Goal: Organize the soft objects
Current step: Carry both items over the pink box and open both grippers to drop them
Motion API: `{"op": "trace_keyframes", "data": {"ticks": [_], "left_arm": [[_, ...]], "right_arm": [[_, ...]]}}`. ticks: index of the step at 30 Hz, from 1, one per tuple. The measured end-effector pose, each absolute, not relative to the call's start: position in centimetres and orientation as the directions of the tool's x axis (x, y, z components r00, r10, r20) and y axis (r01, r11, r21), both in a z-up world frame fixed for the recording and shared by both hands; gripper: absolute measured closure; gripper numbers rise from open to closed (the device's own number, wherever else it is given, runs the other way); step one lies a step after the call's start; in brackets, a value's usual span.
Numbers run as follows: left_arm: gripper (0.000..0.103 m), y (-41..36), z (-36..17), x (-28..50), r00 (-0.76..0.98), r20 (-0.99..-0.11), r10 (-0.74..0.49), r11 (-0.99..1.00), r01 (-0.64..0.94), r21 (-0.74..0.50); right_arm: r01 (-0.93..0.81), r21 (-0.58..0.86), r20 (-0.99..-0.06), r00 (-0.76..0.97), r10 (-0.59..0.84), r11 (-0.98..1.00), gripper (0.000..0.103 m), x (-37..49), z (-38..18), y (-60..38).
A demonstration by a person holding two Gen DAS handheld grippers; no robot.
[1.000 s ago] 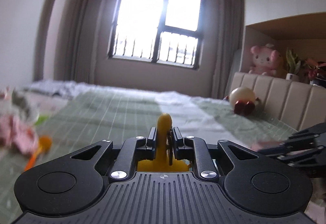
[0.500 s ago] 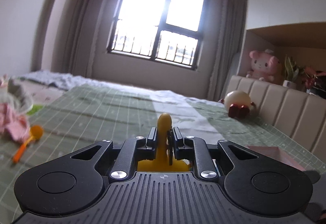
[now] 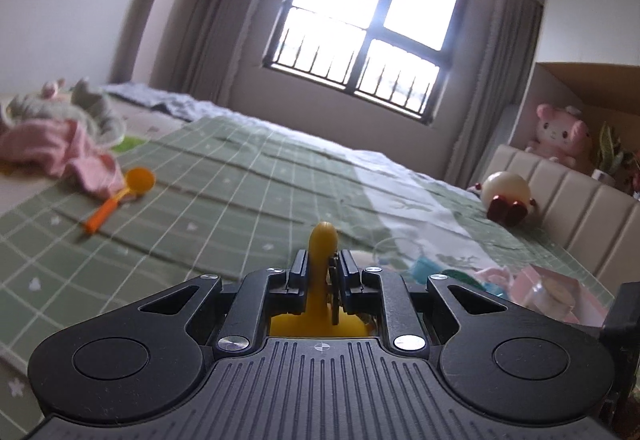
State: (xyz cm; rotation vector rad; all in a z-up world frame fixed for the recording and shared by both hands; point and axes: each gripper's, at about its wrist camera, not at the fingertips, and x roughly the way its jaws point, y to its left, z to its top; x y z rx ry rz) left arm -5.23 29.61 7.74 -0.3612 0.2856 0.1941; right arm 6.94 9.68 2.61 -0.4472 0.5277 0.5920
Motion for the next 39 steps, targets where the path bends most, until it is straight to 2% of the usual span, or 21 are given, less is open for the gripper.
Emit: {"op": "trace_keyframes", "data": {"ticks": [6, 10, 15, 17, 21, 26, 31, 33, 36, 37, 39], "left_arm": [[0.085, 29.2, 8.0, -3.5, 0.944, -0.309, 0.114, 0.920, -0.217, -0.326], [0.085, 26.9, 10.9, -0.7, 0.958, -0.276, 0.074, 0.948, -0.154, -0.278], [0.085, 20.2, 15.6, 4.7, 0.974, -0.222, -0.034, 0.980, -0.011, -0.198], [0.085, 16.7, 17.3, 7.3, 0.972, -0.212, -0.104, 0.981, 0.065, -0.184], [0.085, 9.4, 19.7, 12.6, 0.949, -0.222, -0.223, 0.969, 0.192, -0.154], [0.085, 0.8, 20.1, 18.3, 0.908, -0.273, -0.318, 0.947, 0.293, -0.129], [0.085, -4.9, 17.4, 23.3, 0.858, -0.381, -0.344, 0.939, 0.315, -0.139], [0.082, -6.2, 15.9, 24.8, 0.836, -0.434, -0.336, 0.942, 0.302, -0.146], [0.078, -6.5, 12.9, 27.0, 0.750, -0.558, -0.355, 0.935, 0.281, -0.218], [0.079, -6.7, 12.1, 27.5, 0.726, -0.586, -0.361, 0.932, 0.277, -0.232], [0.073, -7.0, 11.2, 27.6, 0.715, -0.608, -0.345, 0.938, 0.272, -0.213]], "right_arm": [[-0.655, -0.172, -0.542, 0.686, 0.484, 0.736, 0.034, 6.6, 6.0, 6.7], [-0.622, -0.173, -0.418, 0.748, 0.515, 0.764, 0.034, 6.7, 11.4, 2.1], [-0.449, -0.181, -0.280, 0.876, 0.392, 0.875, 0.034, 9.7, 16.3, -6.4], [-0.377, -0.178, -0.273, 0.906, 0.323, 0.909, 0.034, 11.4, 16.7, -9.9], [-0.285, -0.141, -0.340, 0.913, 0.223, 0.948, 0.034, 15.3, 15.3, -16.6], [-0.283, -0.119, -0.445, 0.872, 0.204, 0.952, 0.034, 18.2, 11.1, -20.3], [-0.326, -0.127, -0.500, 0.837, 0.223, 0.937, 0.033, 19.3, 7.6, -20.6], [-0.340, -0.110, -0.555, 0.801, 0.226, 0.934, 0.033, 19.9, 6.3, -20.9], [-0.358, -0.028, -0.616, 0.742, 0.266, 0.933, 0.031, 20.8, 5.0, -21.7], [-0.350, 0.017, -0.617, 0.734, 0.285, 0.937, 0.031, 21.0, 4.8, -22.3], [-0.340, 0.069, -0.618, 0.724, 0.308, 0.938, 0.031, 21.2, 4.9, -23.1]]}}
